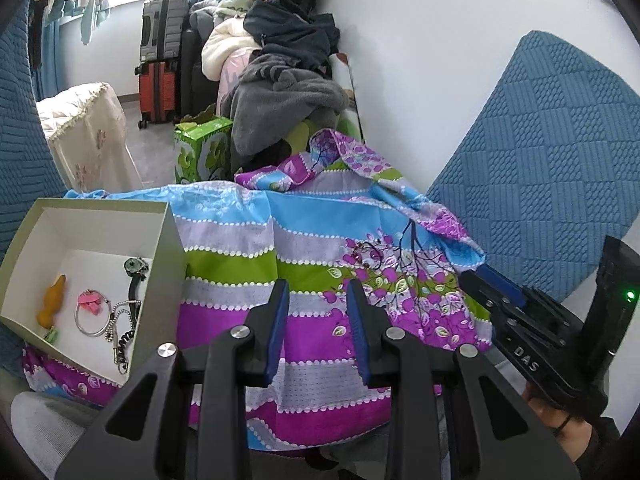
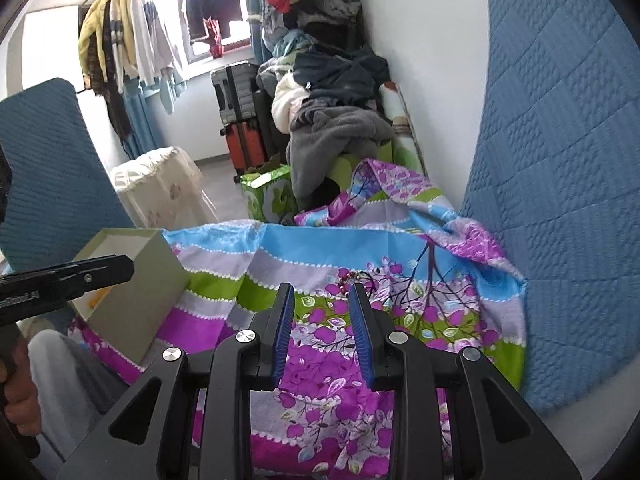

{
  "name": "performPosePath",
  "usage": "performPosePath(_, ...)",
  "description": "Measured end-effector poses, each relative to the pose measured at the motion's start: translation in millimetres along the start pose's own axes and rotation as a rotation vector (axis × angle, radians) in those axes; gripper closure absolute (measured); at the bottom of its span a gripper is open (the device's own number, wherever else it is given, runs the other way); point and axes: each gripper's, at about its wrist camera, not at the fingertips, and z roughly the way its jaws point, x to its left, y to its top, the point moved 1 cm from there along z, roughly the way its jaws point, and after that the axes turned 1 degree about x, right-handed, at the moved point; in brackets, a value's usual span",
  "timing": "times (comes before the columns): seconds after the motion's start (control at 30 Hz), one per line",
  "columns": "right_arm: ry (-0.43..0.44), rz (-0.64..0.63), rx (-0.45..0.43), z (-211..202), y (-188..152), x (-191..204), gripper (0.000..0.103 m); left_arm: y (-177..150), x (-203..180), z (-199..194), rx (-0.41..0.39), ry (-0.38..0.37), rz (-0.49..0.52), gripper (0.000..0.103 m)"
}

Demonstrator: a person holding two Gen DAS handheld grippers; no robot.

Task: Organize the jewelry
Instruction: 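Move both tools back over the cloth toward the red bead bracelet, then close the right tool on the red bead bracelet and lift it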

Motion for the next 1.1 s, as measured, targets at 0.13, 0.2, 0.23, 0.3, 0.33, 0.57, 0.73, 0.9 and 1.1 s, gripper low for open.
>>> performPosePath(0.13,0.018,0.006,0.032,24.5,-0.5,-3.3,0.077,1.1,3.8,14.1,0.022,0.008,-0.009,0.073)
performPosePath(0.2,0.022,0.005,0.047,34.9,-0.1,-5.0,0.077,2.8,5.3,21.8,0.031,0.007,-0.013,0.073)
performPosePath(0.23,0.020,0.002,0.052,39.7,-0.2,-5.7,0.077,3.9,5.9,28.2,0.041,0.008,-0.015,0.073)
performPosePath(0.3,0.015,0.000,0.064,51.8,0.3,-9.5,0.077,5.9,6.6,37.8,0.054,0.005,-0.020,0.073)
performPosePath(0.33,0.015,0.004,0.071,57.2,0.3,-12.3,0.077,7.2,6.8,43.7,0.061,0.000,-0.021,0.073)
performPosePath(0.57,-0.001,0.020,0.112,93.8,0.3,-32.4,0.082,17.4,6.5,86.5,0.088,0.004,-0.025,0.073)
performPosePath(0.73,-0.003,0.021,0.154,122.5,-0.2,-45.2,0.085,20.7,8.0,116.2,0.119,0.009,-0.026,0.073)
performPosePath(0.9,-0.005,0.029,0.191,151.5,-2.5,-58.6,0.086,21.9,12.4,145.6,0.152,0.021,-0.023,0.073)
performPosePath(1.1,-0.017,0.010,0.235,180.9,-6.4,-65.5,0.086,17.6,22.8,172.9,0.200,0.012,-0.061,0.073)
